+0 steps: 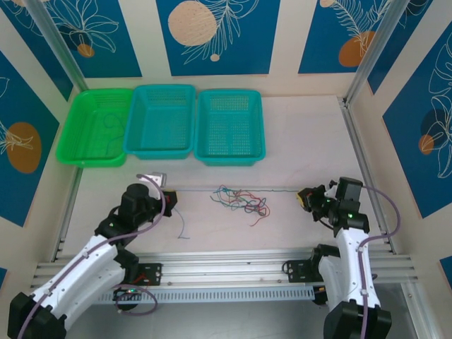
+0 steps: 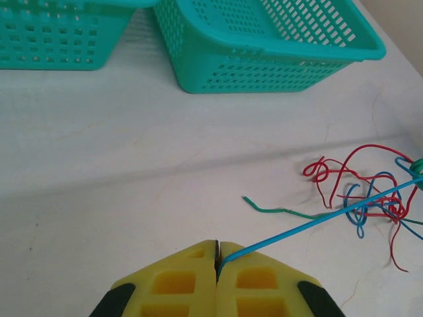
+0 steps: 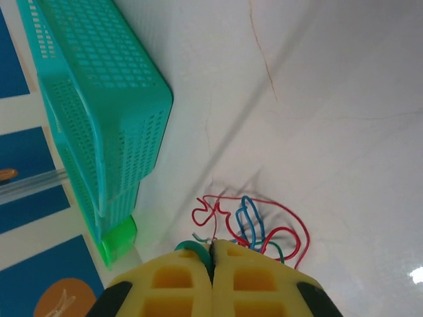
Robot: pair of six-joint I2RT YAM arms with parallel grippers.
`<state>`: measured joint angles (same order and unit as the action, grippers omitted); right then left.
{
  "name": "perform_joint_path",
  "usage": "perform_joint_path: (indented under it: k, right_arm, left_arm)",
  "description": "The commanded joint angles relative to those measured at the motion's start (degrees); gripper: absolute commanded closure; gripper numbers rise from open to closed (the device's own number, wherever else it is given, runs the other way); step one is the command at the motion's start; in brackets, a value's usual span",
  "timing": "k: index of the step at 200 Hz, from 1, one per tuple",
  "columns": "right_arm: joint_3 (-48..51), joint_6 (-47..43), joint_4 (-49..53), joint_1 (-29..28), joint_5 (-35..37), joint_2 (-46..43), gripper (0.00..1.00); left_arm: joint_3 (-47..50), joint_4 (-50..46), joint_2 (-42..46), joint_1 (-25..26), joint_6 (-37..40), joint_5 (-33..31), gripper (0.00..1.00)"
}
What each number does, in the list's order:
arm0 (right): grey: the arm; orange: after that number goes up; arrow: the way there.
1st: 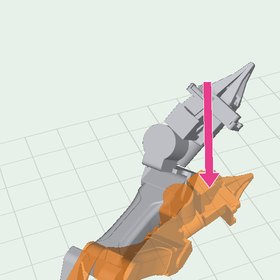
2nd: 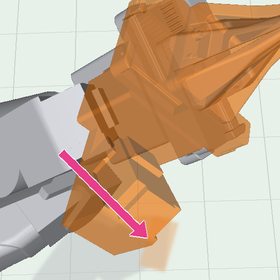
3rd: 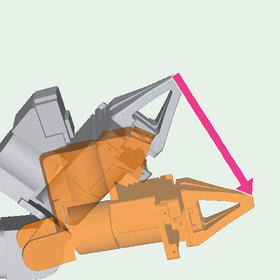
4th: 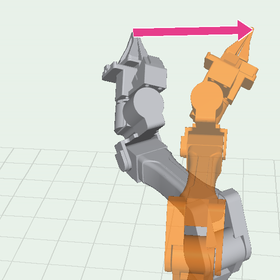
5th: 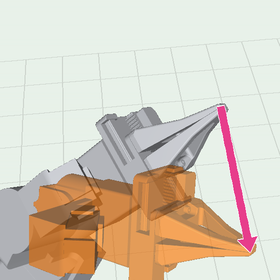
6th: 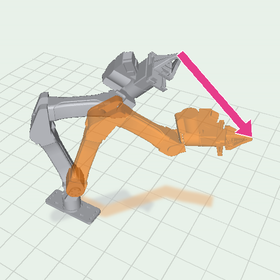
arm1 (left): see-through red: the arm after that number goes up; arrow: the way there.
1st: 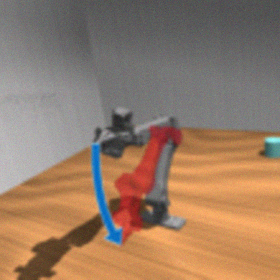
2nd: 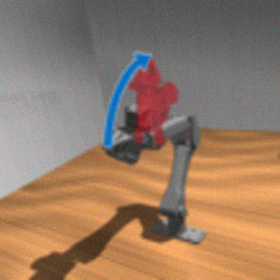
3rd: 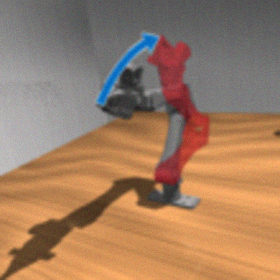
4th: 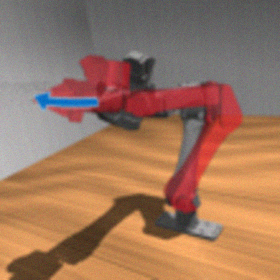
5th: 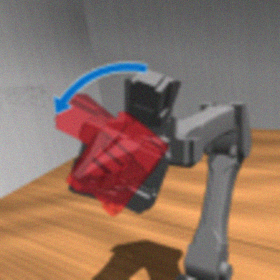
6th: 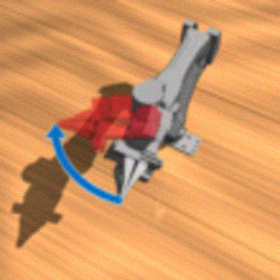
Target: Untangle the cables
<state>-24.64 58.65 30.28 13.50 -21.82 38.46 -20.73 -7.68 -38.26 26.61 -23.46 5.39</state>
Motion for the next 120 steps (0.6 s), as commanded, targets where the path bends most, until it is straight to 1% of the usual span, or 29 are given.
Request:
perform_joint_path:
  k: [1, 4, 11, 18, 29, 34, 36, 37, 41, 45, 61, 71, 84, 101, 110, 120]
  right_arm:
    - [1.7, -3.6, -11.2, -4.5, 12.6, 2.2, 1.00]
    - [2.1, -3.9, -12.1, -6.3, 12.5, 2.6, 1.00]
    - [3.3, -3.8, -14.2, -14.1, 14.4, 3.4, 1.00]
    - [4.7, -3.3, -15.9, -21.5, 18.3, 3.9, 1.00]
    - [5.9, -1.6, -16.3, -32.4, 26.0, 5.0, 1.00]
    - [6.2, -0.9, -16.2, -35.7, 29.2, 5.6, 1.00]
    - [6.3, -0.5, -16.0, -38.1, 30.5, 6.1, 1.00]
    - [6.3, -0.5, -16.0, -38.1, 30.5, 6.1, 1.00]
    - [6.1, -0.2, -15.3, -40.3, 32.3, 6.7, 0.98]
    - [5.8, 0.1, -14.4, -42.2, 33.7, 7.3, 0.92]
    - [4.2, -1.4, -13.0, -47.3, 36.0, 9.4, 0.69]
    - [1.3, -4.8, -10.4, -48.2, 36.7, 10.0, 0.59]
    - [-2.5, -10.1, -7.6, -48.7, 37.3, 10.3, 0.53]
    - [-8.8, -19.8, -6.5, -50.1, 35.3, 12.1, 0.49]
    - [-12.1, -23.4, -5.9, -52.0, 35.5, 14.0, 0.46]
    - [-15.4, -27.2, -6.3, -55.6, 35.4, 17.2, 0.44]
  left_arm:
    - [3.2, 8.2, -3.4, -5.3, -0.1, -2.4, 1.00]
    - [3.7, 10.9, -4.6, -5.2, -0.1, -0.1, 1.00]
    - [4.6, 16.5, -7.5, -5.0, -0.3, 4.5, 1.00]
    - [5.1, 20.8, -10.5, -4.5, -0.2, 6.8, 1.00]
    - [4.4, 22.9, -14.9, -3.7, 0.6, 6.7, 1.00]
    - [3.8, 23.1, -16.9, -3.4, 1.2, 6.2, 1.00]
    - [3.5, 23.1, -17.5, -3.4, 1.5, 6.2, 1.00]
    - [3.4, 23.2, -17.8, -3.4, 1.6, 6.1, 1.00]
    - [3.0, 23.3, -19.2, -3.2, 2.0, 6.1, 1.00]
    - [2.5, 23.4, -20.5, -3.0, 2.4, 6.4, 1.00]
    - [0.7, 24.7, -25.0, -1.7, 4.4, 8.6, 1.00]
    - [-0.1, 24.6, -26.7, -0.5, 6.0, 8.5, 1.00]
    - [-0.9, 23.7, -27.8, 1.0, 7.7, 7.3, 1.00]
    - [-0.8, 23.3, -28.0, 2.0, 8.8, 6.7, 1.00]
    - [-0.5, 23.3, -27.8, 2.4, 8.9, 6.4, 1.00]
    - [0.0, 23.3, -27.5, 2.8, 8.7, 5.4, 1.00]
